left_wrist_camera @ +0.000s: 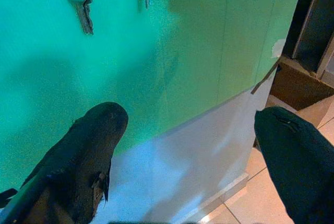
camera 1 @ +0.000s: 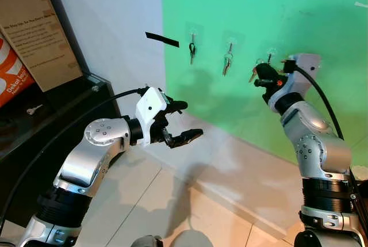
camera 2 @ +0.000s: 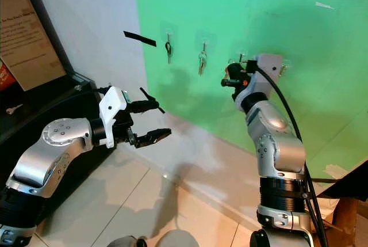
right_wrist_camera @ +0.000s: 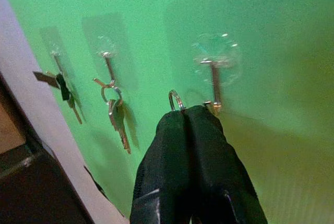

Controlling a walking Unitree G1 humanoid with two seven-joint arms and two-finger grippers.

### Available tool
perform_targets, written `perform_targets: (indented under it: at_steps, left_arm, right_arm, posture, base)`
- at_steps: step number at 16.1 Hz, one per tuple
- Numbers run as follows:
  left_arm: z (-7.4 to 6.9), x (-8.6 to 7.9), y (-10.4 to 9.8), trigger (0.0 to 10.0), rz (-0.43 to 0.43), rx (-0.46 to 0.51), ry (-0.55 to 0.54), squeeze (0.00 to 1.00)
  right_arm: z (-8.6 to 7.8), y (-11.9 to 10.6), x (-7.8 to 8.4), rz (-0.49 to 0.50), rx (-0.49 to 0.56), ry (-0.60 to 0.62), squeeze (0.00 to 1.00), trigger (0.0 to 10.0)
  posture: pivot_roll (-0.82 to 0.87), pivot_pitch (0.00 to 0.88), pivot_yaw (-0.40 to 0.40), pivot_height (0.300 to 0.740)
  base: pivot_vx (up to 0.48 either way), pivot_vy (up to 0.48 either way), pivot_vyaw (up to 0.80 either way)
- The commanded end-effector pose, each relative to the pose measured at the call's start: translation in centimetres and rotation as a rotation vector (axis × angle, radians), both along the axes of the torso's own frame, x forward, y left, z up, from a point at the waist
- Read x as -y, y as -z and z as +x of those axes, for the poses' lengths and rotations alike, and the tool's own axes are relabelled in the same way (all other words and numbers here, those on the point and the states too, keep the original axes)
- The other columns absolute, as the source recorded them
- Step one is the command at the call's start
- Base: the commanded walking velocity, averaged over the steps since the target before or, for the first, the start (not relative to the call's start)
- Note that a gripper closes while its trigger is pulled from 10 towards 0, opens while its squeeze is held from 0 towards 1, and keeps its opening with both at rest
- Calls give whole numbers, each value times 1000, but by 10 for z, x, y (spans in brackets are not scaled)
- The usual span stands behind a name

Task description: Hang keys on a hook

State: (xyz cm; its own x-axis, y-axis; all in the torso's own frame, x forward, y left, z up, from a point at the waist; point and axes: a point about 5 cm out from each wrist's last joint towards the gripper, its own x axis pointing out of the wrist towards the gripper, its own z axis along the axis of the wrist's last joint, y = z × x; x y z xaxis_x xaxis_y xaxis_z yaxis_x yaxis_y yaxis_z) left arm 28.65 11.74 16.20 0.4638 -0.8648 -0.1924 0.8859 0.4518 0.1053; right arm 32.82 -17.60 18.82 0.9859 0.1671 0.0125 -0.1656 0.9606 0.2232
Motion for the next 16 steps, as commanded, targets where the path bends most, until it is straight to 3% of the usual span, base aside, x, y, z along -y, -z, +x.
perform_targets:
  at_steps: [1,16]
  left_arm:
    - [2,2,-7,10000,1,23,9,0]
    - [2,2,-8,10000,4,20,29,0]
  right_arm:
    - [-1,-5,4,32,15,16,0,10000]
    - [-16,3,25,263,-1,95,0,10000]
  posture:
    - [-37,0,23,740]
    - [-41,0,43,740]
  base:
    - [0,0,0]
    - [0,0,0]
